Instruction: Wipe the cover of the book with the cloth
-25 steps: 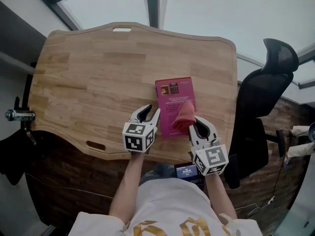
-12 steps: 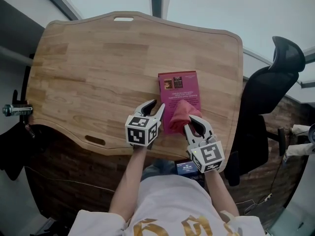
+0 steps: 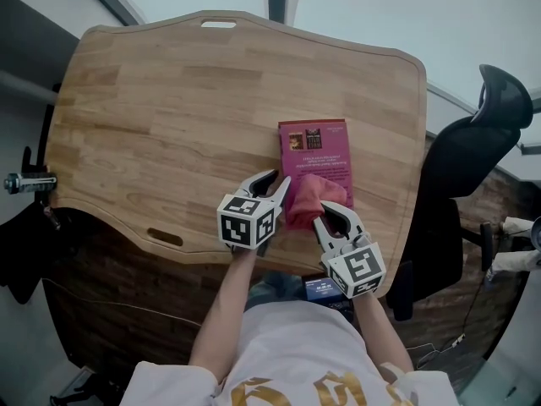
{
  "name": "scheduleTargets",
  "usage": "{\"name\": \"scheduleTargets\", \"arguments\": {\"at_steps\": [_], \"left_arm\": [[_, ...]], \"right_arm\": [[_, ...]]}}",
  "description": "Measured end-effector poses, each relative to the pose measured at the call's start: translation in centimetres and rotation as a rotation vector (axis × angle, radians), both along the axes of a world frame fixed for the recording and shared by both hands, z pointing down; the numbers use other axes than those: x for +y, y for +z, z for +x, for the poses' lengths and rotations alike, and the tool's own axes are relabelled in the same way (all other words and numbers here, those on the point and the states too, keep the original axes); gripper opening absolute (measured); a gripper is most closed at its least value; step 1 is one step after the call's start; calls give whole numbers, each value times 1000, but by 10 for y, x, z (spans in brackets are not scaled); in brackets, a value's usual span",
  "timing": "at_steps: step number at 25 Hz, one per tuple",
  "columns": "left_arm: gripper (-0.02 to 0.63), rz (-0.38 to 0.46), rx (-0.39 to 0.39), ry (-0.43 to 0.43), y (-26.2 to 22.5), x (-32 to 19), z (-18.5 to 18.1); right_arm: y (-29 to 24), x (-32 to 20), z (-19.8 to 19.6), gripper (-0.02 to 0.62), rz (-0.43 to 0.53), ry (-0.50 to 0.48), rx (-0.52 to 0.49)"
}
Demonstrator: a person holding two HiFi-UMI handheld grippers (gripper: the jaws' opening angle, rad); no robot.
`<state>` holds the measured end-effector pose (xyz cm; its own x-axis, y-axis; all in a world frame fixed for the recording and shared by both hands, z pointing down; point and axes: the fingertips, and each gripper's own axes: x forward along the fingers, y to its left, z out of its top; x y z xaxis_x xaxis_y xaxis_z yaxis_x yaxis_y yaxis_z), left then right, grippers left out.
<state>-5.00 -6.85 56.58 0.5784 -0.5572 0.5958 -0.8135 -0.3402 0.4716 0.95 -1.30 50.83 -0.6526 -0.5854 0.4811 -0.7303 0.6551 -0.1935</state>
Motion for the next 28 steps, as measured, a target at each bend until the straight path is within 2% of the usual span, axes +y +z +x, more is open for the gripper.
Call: {"name": "scheduleTargets", "arguments": {"at_steps": [8,12,16,21,24,28], "left_arm": [[132,-67,75,7,5,-1,5],[115,-123,100,14,7,-1,7],[115,-130,126,12,8,-1,7],[117,-102,77,39,8,-1,7],[117,-110,81,51,9,0,9],[118,-131,93,47,9,2,8]], "right_arm": [[13,0,-5,41,-16,-23,38],[23,3,-7,41,-15,-53,88],[29,8,-13,41,-18,-90,144],[40,10,-18,41,-31,-136,250],[45,11,-17,41,-45,-130,297],[50,11,-18,41,-113,-120,313]]}}
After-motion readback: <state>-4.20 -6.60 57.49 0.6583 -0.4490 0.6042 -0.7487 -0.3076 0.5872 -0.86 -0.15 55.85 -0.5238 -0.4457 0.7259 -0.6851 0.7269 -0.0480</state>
